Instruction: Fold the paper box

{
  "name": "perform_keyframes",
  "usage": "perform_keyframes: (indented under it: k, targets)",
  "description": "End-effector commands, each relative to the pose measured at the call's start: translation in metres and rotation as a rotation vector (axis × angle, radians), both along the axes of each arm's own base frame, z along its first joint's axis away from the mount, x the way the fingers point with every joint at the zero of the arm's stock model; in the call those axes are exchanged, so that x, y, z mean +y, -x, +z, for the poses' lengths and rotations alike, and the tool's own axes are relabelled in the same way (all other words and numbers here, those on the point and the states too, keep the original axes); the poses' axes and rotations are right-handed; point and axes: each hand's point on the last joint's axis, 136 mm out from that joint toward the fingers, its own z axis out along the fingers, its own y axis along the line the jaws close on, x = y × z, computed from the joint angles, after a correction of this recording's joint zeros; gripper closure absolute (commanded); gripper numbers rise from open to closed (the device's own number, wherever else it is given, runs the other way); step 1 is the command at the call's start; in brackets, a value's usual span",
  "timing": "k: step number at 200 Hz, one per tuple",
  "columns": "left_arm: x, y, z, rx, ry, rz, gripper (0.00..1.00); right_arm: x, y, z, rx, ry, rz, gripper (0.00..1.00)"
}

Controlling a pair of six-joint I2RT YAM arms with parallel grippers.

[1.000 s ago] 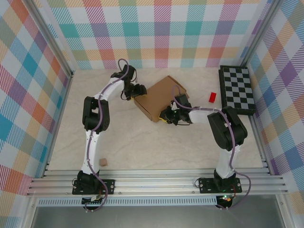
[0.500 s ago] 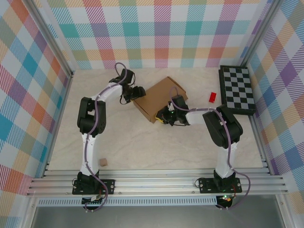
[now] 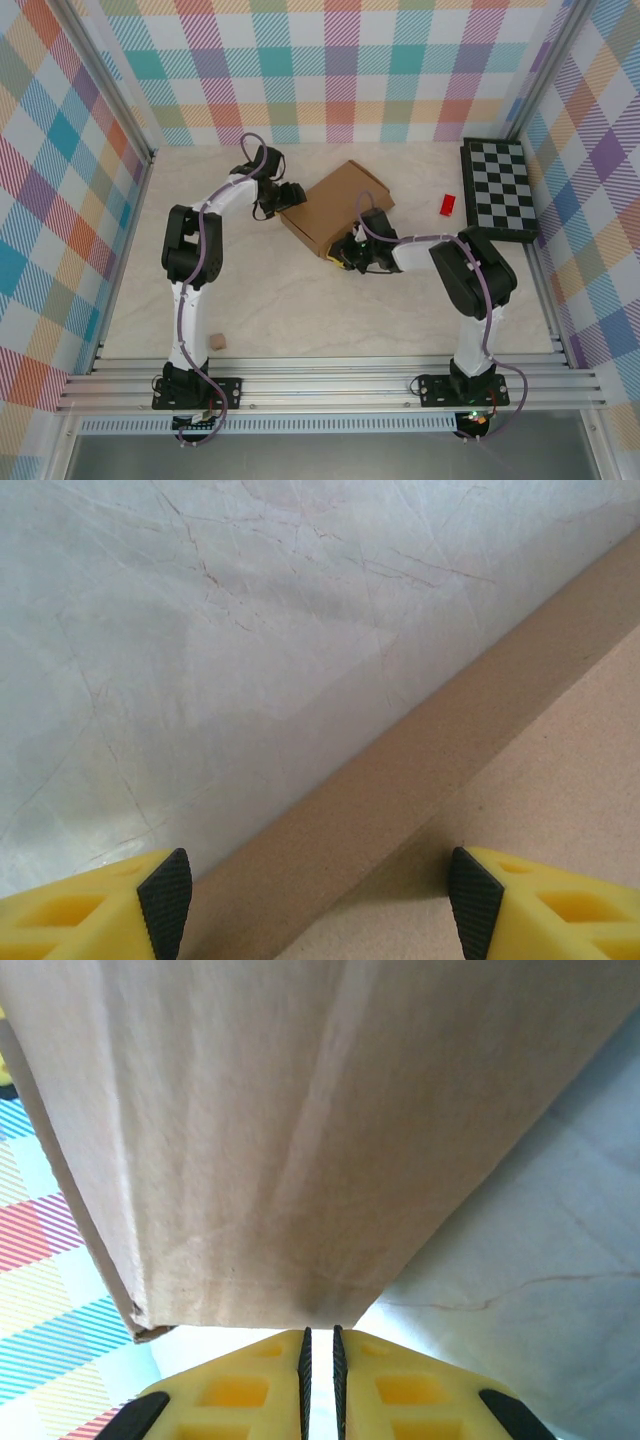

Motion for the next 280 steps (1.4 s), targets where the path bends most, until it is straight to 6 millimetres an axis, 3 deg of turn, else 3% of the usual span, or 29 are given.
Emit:
perform_keyframes:
  k: [1,80,120,161,210,280]
  targets:
    - [0.018,0.053,-0.055,0.251,-0.121,0.006,0.29,0.007,0.001,0.013,-0.036,-0.019,0.006,0.84]
    - [0.015,0.060,-0.056,0.263,-0.095,-0.010,0.29,0.021,-0.032,0.009,-0.121,0.000,0.011,0.84]
    - [0.010,0.067,-0.058,0.269,-0.056,0.003,0.30,0.033,-0.051,0.015,-0.199,-0.084,-0.029,0.84]
    - [0.004,0.069,-0.058,0.269,-0.004,0.030,0.30,0.048,-0.042,0.010,-0.240,-0.114,-0.053,0.84]
    - [0.000,0.070,-0.056,0.271,0.024,0.042,0.30,0.050,-0.038,-0.008,-0.255,-0.173,-0.133,0.86]
    - [0.011,0.071,-0.060,0.278,-0.011,0.033,0.29,0.045,-0.039,0.011,-0.335,-0.178,-0.132,0.85]
